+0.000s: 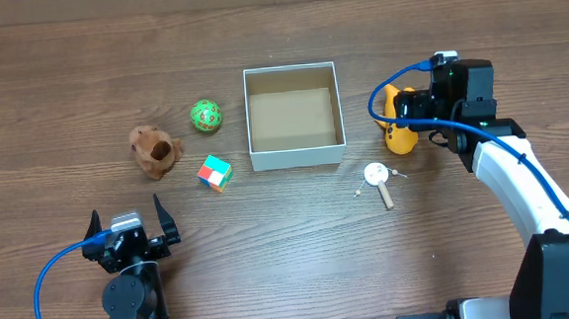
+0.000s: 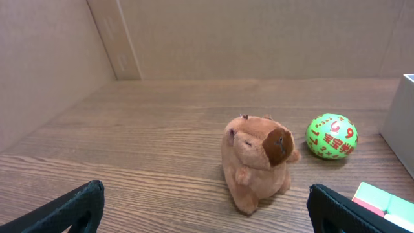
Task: Pack container
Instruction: 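Reach the right gripper to the orange plush and grasp it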
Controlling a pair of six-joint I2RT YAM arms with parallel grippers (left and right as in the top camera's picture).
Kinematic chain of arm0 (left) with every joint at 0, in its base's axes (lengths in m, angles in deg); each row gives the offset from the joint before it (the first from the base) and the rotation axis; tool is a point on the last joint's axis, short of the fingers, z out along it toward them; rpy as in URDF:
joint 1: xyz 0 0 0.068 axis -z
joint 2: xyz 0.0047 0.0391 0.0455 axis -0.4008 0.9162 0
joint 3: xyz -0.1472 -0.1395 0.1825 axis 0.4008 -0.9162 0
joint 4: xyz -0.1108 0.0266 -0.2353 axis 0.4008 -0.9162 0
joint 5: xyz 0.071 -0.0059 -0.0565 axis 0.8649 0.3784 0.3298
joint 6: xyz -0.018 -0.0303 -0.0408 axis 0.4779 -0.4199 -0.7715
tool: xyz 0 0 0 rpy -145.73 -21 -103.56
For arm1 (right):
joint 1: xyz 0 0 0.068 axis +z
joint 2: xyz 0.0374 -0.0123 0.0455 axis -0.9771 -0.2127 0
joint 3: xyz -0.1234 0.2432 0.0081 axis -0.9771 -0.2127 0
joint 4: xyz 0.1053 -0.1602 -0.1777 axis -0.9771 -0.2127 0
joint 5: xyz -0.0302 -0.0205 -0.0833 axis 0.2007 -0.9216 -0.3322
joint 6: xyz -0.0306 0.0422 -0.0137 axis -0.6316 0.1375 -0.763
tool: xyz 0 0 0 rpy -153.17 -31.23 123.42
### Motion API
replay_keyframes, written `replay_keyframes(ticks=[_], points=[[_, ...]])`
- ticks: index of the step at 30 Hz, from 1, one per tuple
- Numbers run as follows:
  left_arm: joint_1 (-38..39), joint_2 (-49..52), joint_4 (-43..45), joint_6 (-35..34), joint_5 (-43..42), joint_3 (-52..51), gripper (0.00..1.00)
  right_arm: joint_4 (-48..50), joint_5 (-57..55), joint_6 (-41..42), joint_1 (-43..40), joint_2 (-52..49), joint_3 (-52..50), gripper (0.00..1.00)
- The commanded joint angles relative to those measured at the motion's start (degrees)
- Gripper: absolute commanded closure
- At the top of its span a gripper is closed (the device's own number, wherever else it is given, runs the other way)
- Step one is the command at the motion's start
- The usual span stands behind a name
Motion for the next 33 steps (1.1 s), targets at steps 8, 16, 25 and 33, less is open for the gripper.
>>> replay_keyframes(ticks=[8, 16, 25, 33], points=[[0.02, 0.07, 0.24, 0.72, 0.57, -0.17, 0.00, 1.22, 2.67, -0.02, 0.26, -3.39, 1.07, 0.00], [0.02, 0.07, 0.24, 0.72, 0.57, -0.17, 0.00, 2.38, 4.96, 3.87, 0.28, -3.85, 1.07, 0.00], [0.02, 0.07, 0.24, 0.72, 0.57, -0.17, 0.00, 3.08, -4.68, 3.85, 3.21, -10.34, 1.07, 0.00], [0.02, 0.07, 0.24, 0.72, 0.57, -0.17, 0.00, 2.86, -6.27, 3.96, 3.30, -10.78, 1.07, 0.09]])
